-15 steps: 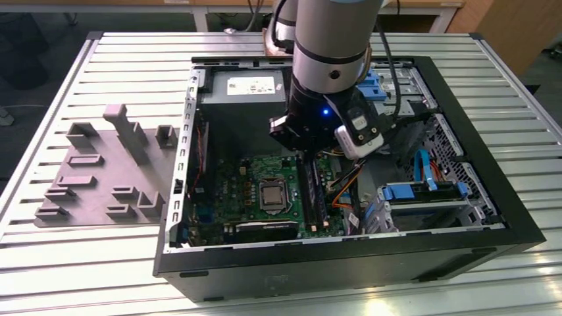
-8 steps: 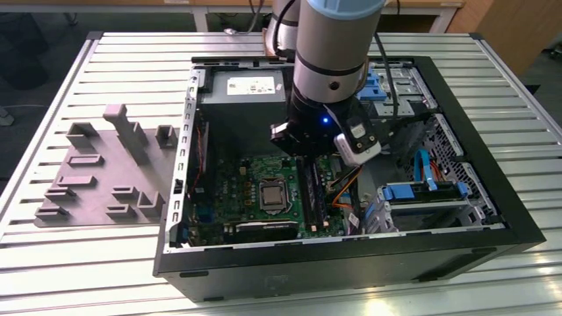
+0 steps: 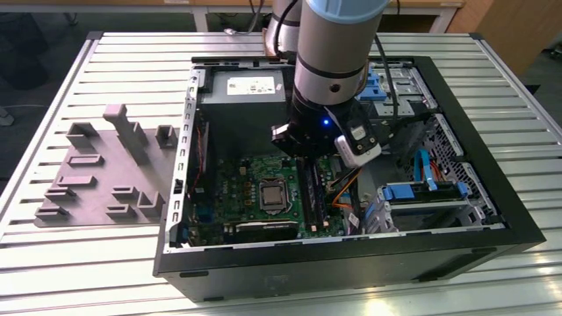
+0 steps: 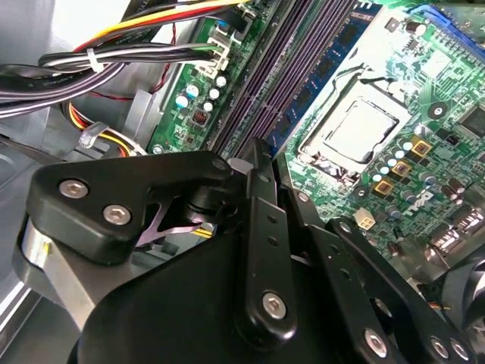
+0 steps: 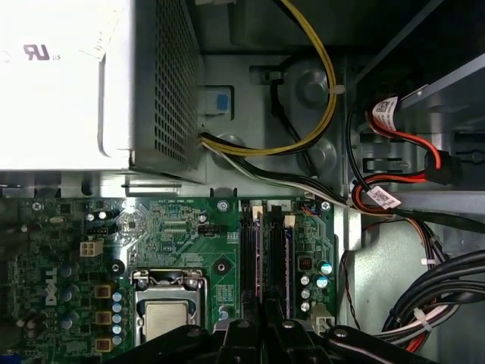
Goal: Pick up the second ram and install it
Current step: 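Insert the second ram into the second slot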
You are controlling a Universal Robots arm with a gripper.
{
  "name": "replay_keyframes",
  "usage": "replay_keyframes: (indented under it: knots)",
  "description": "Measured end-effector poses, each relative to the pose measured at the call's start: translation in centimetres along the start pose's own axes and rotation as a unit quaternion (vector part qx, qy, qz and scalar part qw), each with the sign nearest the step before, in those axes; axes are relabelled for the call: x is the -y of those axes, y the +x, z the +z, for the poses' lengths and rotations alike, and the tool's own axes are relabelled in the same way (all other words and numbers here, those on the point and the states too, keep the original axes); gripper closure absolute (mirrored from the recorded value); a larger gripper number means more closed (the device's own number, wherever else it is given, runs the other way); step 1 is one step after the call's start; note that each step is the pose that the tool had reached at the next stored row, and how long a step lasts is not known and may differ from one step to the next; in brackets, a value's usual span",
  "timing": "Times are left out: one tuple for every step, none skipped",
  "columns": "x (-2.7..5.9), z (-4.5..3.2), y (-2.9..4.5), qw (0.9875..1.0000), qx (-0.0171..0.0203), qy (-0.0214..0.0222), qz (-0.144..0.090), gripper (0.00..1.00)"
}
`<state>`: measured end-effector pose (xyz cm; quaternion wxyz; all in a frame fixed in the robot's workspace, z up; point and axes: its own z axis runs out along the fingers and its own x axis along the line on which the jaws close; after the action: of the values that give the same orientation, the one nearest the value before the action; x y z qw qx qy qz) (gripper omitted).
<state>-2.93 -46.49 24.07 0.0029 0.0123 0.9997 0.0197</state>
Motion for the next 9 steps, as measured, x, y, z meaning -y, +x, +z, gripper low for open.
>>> replay_keyframes:
  knots:
    - [0.0,0.0,0.0,1.0,0.0,0.0,0.0,0.86]
    - [0.0,0.03,0.0,1.0,0.0,-0.0001,0.0,0.86]
    - [0.0,0.11,0.0,1.0,0.0001,-0.0003,0.0,0.86]
    - [0.0,0.19,0.0,1.0,0.0001,-0.0002,0.0,0.86]
    - [0.01,0.29,0.0,1.0,0.0,0.0,0.0,0.86]
    - [0.01,0.39,0.0,1.0,0.0,-0.0001,0.0,0.86]
    - [0.06,0.43,0.0,1.0,-0.0001,-0.0006,0.0,0.86]
    - [0.2,0.45,-0.01,1.0,-0.0001,-0.0021,0.0,0.86]
    - [0.29,0.5,-0.01,1.0,-0.0001,-0.0036,0.0,0.86]
